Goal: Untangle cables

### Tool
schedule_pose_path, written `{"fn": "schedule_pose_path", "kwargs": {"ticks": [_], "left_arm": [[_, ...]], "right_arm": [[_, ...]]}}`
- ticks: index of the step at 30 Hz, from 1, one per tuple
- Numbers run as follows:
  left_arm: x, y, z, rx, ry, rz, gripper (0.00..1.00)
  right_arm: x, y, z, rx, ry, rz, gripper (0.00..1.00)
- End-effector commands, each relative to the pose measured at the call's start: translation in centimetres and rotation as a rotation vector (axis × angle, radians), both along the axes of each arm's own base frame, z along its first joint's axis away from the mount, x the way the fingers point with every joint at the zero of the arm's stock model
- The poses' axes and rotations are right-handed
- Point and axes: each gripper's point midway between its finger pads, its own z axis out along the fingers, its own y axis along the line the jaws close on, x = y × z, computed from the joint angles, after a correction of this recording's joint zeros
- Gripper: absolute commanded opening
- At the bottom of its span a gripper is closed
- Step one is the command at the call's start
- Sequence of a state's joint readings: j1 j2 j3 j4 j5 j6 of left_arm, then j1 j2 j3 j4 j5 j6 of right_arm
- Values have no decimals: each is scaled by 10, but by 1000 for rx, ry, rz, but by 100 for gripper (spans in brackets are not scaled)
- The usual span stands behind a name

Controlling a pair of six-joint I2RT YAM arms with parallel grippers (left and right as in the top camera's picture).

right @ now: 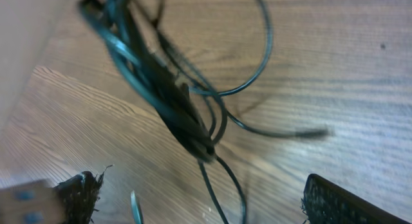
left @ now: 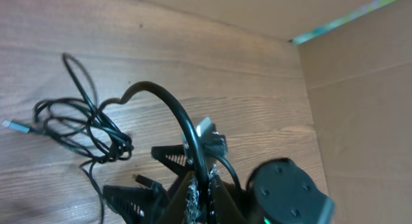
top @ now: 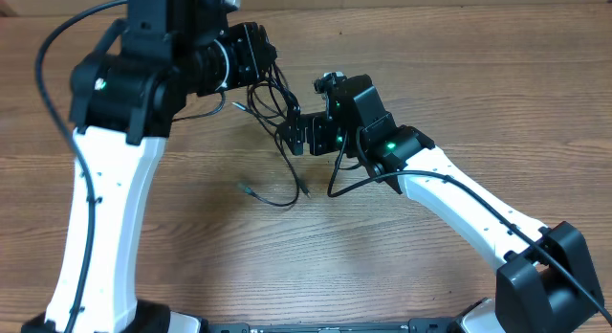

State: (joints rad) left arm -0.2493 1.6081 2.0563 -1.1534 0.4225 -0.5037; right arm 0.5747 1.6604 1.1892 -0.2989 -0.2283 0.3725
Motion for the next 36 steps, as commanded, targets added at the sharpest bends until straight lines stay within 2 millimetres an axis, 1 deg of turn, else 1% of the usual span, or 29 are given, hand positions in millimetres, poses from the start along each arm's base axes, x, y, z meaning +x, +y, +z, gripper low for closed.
{"fn": "schedule_pose_path", "kwargs": {"ticks": [1, 5, 7, 9, 13, 15, 17, 19, 20, 22, 24, 27, 30, 33, 34, 36], "left_arm": [[-20, 2, 42, -12, -138, -27, 4], [-38, -6, 66, -69, -204, -86, 4], [-46, -8, 74, -87, -220, -109, 4], [-51, -10, 77, -98, -226, -124, 4], [-62, -16, 83, -116, -245, -189, 4], [-64, -16, 83, -119, -241, -195, 4], [-64, -16, 82, -116, -240, -197, 4], [-66, -16, 83, -108, -254, -204, 4], [-67, -15, 84, -102, -265, -210, 4], [-70, -14, 87, -96, -282, -216, 4], [-74, -13, 91, -92, -299, -220, 4], [-81, -8, 98, -66, -346, -221, 4], [-80, 6, 100, -24, -371, -159, 4], [-75, 19, 98, 16, -370, -92, 4], [-71, 28, 96, 44, -367, -47, 4], [-65, 41, 92, 82, -359, 16, 4]], "right_arm": [[9, -1, 14, 18, -50, -12, 100], [16, 3, 25, 48, -102, -16, 100], [24, 1, 31, 47, -141, -46, 100], [34, -3, 38, 43, -185, -88, 100], [55, -16, 54, 63, -259, -225, 100], [62, -24, 59, 50, -291, -275, 100], [68, -35, 58, 21, -304, -326, 100], [73, -54, 51, -35, -299, -394, 100], [77, -67, 47, -66, -291, -437, 100], [80, -83, 41, -98, -273, -473, 100], [84, -106, 32, -132, -240, -513, 100], [88, -150, 15, -184, -161, -599, 100], [86, -203, -2, -204, -56, -732, 100], [80, -246, -15, -227, 27, -832, 100], [74, -269, -21, -251, 68, -876, 100], [68, -288, -27, -269, 105, -914, 100]]}}
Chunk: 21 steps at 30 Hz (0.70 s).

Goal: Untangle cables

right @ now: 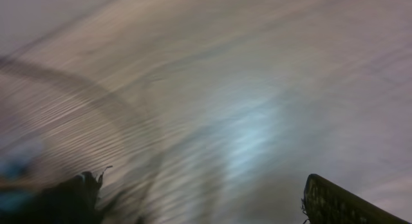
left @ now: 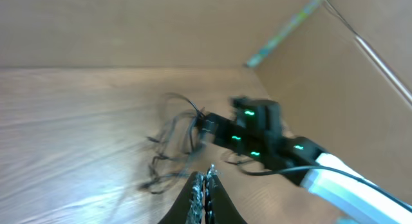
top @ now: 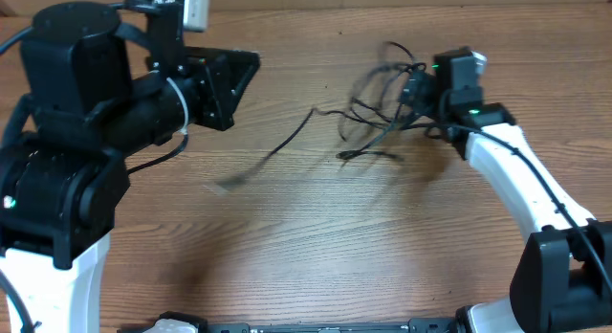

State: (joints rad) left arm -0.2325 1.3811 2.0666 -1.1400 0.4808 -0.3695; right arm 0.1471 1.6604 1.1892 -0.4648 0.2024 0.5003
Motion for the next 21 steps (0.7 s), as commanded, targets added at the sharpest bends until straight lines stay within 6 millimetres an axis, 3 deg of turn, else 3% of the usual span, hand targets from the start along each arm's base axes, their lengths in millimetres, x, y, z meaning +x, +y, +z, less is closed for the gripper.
{"fn": "schedule_pose_path", "kwargs": {"ticks": [1, 5, 8, 11, 15, 17, 21], "left_arm": [[10, 34, 3, 81, -44, 164, 4], [18, 59, -3, 120, -28, 270, 4], [20, 61, -6, 124, -16, 276, 4], [25, 60, -12, 128, 1, 274, 18], [31, 59, -24, 142, 46, 271, 24], [36, 58, -32, 150, 74, 269, 25], [46, 55, -49, 158, 131, 260, 25]], "right_arm": [[-7, -40, 1, 0, 26, -119, 100], [-16, -59, -7, 24, 76, -153, 100], [-18, -44, -11, 106, 97, -87, 100], [-17, -18, -10, 212, 103, 6, 100], [-20, 4, -8, 251, 110, 138, 100], [-21, 9, -8, 268, 112, 156, 100], [-21, 4, -11, 243, 122, 135, 84]]}}
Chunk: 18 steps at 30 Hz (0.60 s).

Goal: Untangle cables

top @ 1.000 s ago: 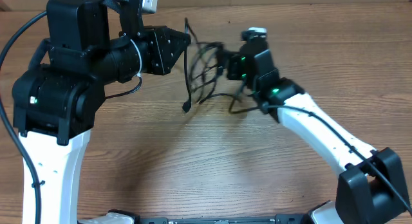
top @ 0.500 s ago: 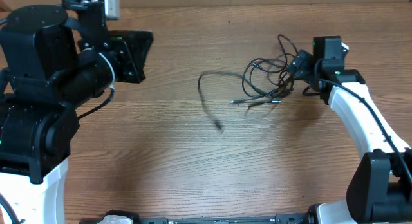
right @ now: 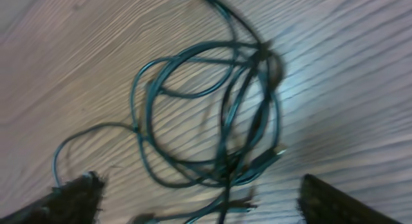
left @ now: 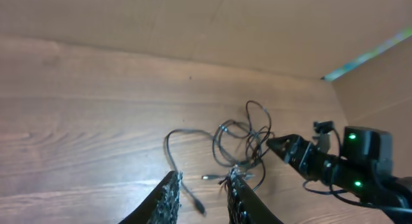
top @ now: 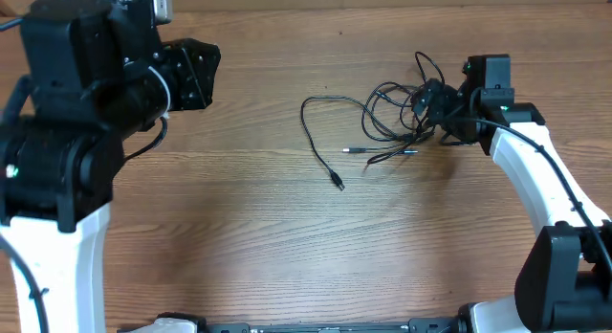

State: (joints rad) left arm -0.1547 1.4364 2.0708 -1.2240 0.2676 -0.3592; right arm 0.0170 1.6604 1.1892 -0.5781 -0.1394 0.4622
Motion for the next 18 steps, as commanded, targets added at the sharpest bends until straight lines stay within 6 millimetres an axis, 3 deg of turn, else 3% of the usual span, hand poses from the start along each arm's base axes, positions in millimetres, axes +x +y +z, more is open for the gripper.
{"fn": "schedule_pose_path", "kwargs": {"ticks": [1, 7, 10, 18], "left_arm": [[12, 0, -14, 15, 46, 4, 25], [24, -2, -35, -1, 131, 24, 26], [27, -2, -38, 0, 138, 23, 27], [26, -2, -39, 2, 143, 25, 26]], "right_arm": [[1, 2, 3, -5, -8, 24, 82], [7, 0, -29, -17, 48, 16, 74], [15, 0, -41, -14, 47, 17, 64], [33, 4, -33, 7, -35, 26, 30]]}}
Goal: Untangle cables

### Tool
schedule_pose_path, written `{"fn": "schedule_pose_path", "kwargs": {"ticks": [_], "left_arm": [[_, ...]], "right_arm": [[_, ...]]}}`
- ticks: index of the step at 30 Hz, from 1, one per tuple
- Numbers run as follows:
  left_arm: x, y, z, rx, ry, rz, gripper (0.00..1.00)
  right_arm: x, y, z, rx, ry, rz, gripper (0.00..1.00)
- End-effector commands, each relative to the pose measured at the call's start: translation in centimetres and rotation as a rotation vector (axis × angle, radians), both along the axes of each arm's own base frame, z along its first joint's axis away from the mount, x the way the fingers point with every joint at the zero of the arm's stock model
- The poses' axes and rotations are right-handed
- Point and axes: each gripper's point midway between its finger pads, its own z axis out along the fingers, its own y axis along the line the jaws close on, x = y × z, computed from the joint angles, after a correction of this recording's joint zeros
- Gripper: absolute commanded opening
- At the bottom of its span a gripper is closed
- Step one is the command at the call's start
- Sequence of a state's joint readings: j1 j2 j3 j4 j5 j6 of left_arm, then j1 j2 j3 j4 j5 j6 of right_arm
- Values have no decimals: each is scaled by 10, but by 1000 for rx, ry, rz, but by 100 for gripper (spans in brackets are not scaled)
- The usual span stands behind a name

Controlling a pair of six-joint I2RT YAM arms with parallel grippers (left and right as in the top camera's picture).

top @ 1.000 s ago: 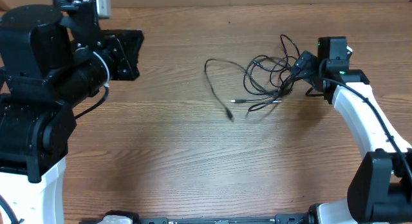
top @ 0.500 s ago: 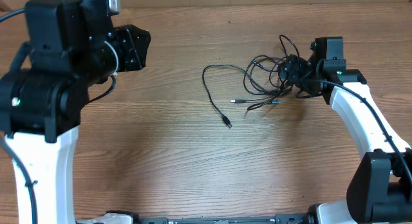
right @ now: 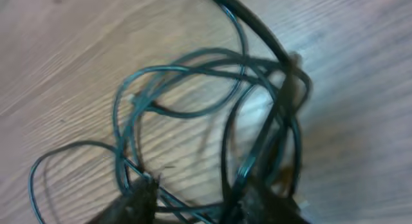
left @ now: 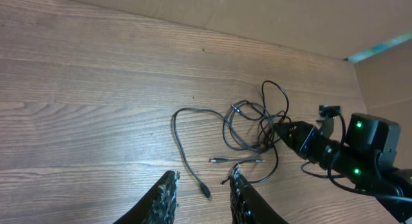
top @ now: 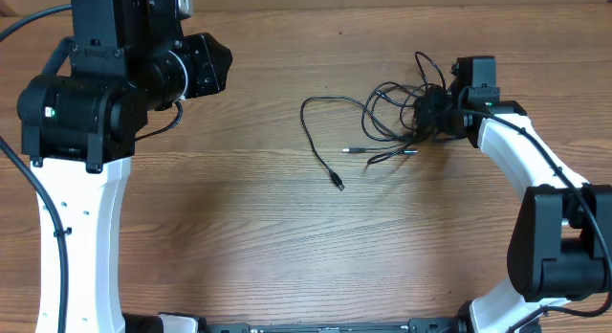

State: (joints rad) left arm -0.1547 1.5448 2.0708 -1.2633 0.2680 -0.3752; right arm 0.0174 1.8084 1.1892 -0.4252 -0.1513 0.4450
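A tangle of thin dark cables [top: 392, 108] lies on the wooden table right of centre, also seen as the tangle [left: 254, 124] and, close up, as teal loops [right: 187, 108]. One strand [top: 311, 132] trails left and ends in a plug [top: 338, 183]. My right gripper [top: 427, 113] is down at the tangle's right side; the right gripper [right: 199, 198] is open, its jaws partly drawn in, with strands lying between them. High at the far left, my left gripper [top: 212, 65] holds nothing; the left gripper [left: 203, 192] is open.
A cardboard wall [left: 193, 11] runs along the table's far edge and turns a corner at the right wall [left: 386, 63]. Bare wooden table [top: 287, 256] stretches in front of the cables. The left arm's body [top: 86, 113] stands at the left.
My right gripper's jaws have drawn closer together and sit lower on the tangle's loops. The left gripper stays open and high, its view shifted slightly. The cables lie where they were.
First both grippers were close together mid-table, the left shut at a cable, the right open at the tangle. Then the arms were apart with cable swinging between them. Then the cables lay on the table with both grippers open. Now the right jaws have narrowed over the tangle.
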Motion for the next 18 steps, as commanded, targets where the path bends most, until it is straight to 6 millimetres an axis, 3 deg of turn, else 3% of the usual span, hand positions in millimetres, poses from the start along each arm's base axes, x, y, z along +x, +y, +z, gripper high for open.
{"fn": "schedule_pose_path", "kwargs": {"ticks": [1, 3, 6, 9, 11, 14, 18], "left_arm": [[0, 2, 5, -8, -10, 15, 26], [0, 2, 5, -8, -9, 16, 26], [0, 2, 5, -8, -9, 16, 28], [0, 2, 5, -8, -8, 16, 24], [-1, 2, 4, -6, -2, 16, 27], [-2, 3, 1, -4, 8, 16, 43], [1, 1, -4, -2, 25, 13, 33]], "right_arm": [[5, 2, 9, 7, -29, 5, 24], [5, 2, 9, 8, -29, 6, 6], [4, 14, 13, 62, -35, 57, 4], [4, 33, 33, 141, -86, 167, 4], [3, 41, 55, 181, -124, 200, 4], [-4, 57, 100, 254, -216, 273, 4], [-26, 81, 157, 344, -334, 411, 4]]}}
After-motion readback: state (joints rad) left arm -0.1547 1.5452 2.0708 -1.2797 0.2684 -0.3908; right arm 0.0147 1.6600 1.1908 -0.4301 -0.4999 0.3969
